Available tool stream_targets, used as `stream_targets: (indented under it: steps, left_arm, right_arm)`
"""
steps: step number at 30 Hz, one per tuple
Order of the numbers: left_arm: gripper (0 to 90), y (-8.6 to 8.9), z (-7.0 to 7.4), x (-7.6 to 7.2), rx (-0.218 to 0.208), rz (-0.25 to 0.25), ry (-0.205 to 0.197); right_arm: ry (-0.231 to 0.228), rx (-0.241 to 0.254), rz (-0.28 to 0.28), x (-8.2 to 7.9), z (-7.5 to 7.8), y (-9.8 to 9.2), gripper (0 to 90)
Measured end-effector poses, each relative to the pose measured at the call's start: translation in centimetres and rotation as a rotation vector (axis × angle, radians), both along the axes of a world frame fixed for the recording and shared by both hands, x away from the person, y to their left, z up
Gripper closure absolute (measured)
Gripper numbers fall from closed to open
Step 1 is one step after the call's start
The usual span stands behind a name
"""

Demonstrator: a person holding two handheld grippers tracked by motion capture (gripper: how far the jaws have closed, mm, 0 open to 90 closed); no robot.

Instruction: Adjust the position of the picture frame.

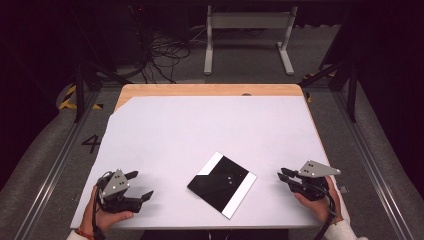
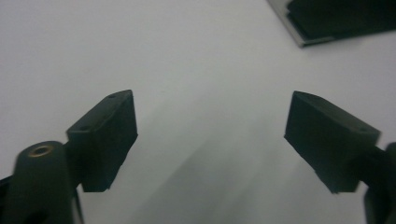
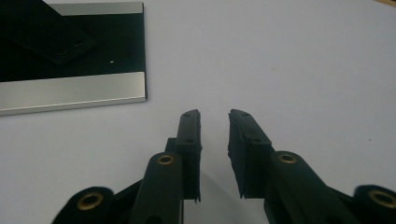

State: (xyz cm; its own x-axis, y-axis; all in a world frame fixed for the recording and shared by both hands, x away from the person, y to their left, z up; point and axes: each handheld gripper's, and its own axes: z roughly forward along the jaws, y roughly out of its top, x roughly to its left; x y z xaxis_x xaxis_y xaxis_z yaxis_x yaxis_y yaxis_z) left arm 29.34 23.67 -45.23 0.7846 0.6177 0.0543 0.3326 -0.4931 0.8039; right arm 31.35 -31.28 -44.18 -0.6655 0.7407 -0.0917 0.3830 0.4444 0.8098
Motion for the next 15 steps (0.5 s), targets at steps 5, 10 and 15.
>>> stream_targets:
  steps: [5,10,15]
  left_arm:
    - [43.2,-1.2,0.0,-0.5,0.002,-0.038,0.02]
    - [66.7,-2.5,-0.6,0.0,0.042,-0.099,0.078]
    - [85.9,-4.3,-0.9,0.6,0.077,-0.161,0.1]
  right_arm:
    - [0.027,-0.002,0.026,0.0,-0.1,0.6,81.7]
    - [0.071,0.009,0.07,0.3,-0.5,1.3,88.0]
    - [0.094,0.007,0.104,0.5,-0.6,2.2,90.0]
